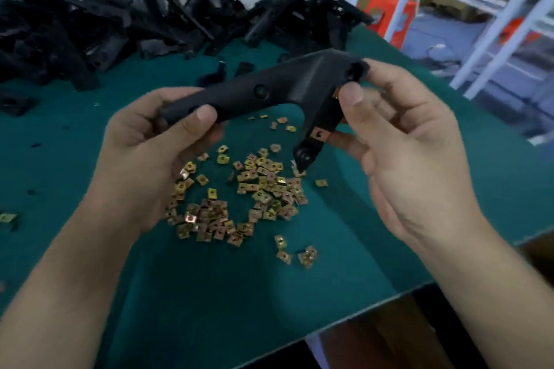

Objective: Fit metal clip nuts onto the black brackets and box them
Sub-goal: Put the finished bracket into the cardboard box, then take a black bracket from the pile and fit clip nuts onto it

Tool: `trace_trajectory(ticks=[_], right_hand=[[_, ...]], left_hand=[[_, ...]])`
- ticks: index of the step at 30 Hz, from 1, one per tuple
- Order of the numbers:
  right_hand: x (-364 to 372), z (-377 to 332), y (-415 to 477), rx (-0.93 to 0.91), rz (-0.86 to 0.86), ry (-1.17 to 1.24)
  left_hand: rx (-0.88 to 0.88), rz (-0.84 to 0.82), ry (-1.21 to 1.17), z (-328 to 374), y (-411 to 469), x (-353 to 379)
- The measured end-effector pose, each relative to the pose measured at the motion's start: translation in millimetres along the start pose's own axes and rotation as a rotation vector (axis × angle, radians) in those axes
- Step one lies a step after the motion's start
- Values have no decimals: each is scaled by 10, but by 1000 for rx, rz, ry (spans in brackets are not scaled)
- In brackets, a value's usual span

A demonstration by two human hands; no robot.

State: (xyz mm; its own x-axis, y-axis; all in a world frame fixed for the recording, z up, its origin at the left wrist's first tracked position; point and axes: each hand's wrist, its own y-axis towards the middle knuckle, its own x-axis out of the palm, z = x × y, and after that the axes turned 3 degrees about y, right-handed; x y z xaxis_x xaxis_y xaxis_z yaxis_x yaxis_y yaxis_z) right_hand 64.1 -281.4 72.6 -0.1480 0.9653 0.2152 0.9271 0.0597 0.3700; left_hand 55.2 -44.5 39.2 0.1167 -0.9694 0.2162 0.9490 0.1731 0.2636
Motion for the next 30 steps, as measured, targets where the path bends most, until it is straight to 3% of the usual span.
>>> trace_trajectory(ticks=[6, 12, 18, 21, 25, 30], right_hand=[[-971, -559, -874, -79, 361, -57], [-1779, -902, -1813, -18, 733, -155], [-2250, -910, -2466, 94, 995, -297], [-2426, -844, -2663, 318, 1018, -410], [-2612, -778, -2874, 739, 834, -855], [-2596, -754, -2820, 730, 799, -925]], left_hand=[[-156, -320, -36, -41, -331, 1219], [-183, -651, 139, -254, -705, 2443], [-57, -897, 421, -713, -1038, 3118], [63, -954, 599, -946, -1163, 3186], [87, -1022, 880, -1059, -1205, 3093], [-16, -1087, 851, -1028, -1155, 2846]])
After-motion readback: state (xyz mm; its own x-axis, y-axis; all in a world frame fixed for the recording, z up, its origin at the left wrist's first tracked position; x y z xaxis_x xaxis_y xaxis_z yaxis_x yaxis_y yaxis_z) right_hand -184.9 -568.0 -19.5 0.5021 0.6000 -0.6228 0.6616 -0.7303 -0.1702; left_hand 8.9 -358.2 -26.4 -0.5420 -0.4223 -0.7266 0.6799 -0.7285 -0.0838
